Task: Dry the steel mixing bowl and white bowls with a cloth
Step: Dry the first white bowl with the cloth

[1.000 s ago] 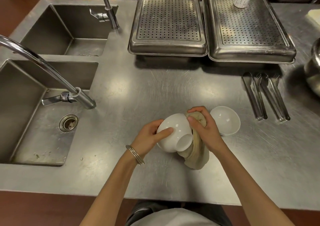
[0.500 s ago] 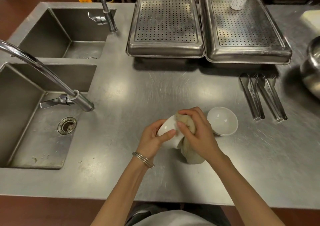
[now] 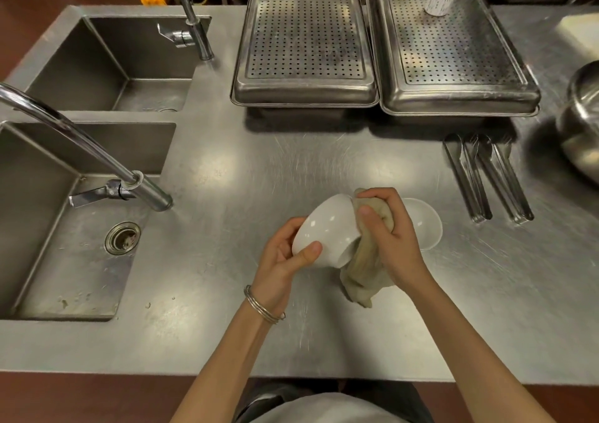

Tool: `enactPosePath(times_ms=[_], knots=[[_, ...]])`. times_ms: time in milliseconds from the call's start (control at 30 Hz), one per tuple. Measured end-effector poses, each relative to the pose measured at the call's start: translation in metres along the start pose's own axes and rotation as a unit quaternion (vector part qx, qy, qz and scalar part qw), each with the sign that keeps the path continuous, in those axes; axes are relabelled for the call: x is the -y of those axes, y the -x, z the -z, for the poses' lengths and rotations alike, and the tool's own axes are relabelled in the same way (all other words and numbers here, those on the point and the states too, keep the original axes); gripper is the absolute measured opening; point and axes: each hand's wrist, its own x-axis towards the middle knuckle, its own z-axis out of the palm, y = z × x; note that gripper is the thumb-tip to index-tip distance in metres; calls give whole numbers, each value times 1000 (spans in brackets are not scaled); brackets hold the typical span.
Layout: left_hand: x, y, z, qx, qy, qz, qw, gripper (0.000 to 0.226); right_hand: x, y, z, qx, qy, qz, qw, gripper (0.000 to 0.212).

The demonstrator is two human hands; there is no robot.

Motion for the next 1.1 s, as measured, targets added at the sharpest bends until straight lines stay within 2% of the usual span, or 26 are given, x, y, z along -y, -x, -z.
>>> enactPosePath(times_ms=[67, 100, 267, 433, 533, 600, 667, 733, 800, 833, 900, 1000, 1100], knots=[[6, 4, -1, 5, 14, 13, 1000, 32, -9, -1, 2, -20, -81, -69, 994, 11], [9, 5, 0, 9, 11, 21, 1000, 34, -14, -2, 3, -27, -88, -89, 992, 10], [4, -3, 11, 48, -79, 58, 994, 46, -28, -7, 7, -23, -33, -96, 995, 9], [-11, -17, 11, 55, -100, 109, 987, 33, -25, -17, 9, 8, -2, -81, 997, 8], [-21, -25, 14, 116, -121, 181, 969, 48, -20, -23, 12, 78, 40, -99, 991, 4], [-21, -25, 15, 139, -107, 207, 963, 45, -18, -24, 10, 106, 84, -92, 986, 8], [-17, -20, 15, 124, -68, 195, 971, 40, -17, -22, 8, 80, 94, -78, 989, 14], [-9, -12, 17, 99, 5, 171, 980, 40, -19, -14, 6, 29, 24, -92, 995, 17], [-3, -7, 20, 77, 86, 155, 981, 56, -25, 1, 3, -20, -44, -113, 992, 18], [-1, -5, 20, 63, 113, 151, 980, 62, -29, 11, 0, -43, -48, -114, 991, 19], [5, -2, 17, 24, 127, 146, 981, 54, -34, 27, -2, -70, -18, -104, 992, 19], [10, 1, 7, -15, 93, 137, 986, 38, -24, 21, 3, -60, 52, -63, 995, 23], [8, 2, -2, -14, 35, 112, 993, 34, -5, -3, -1, 8, 143, -15, 990, 24]])
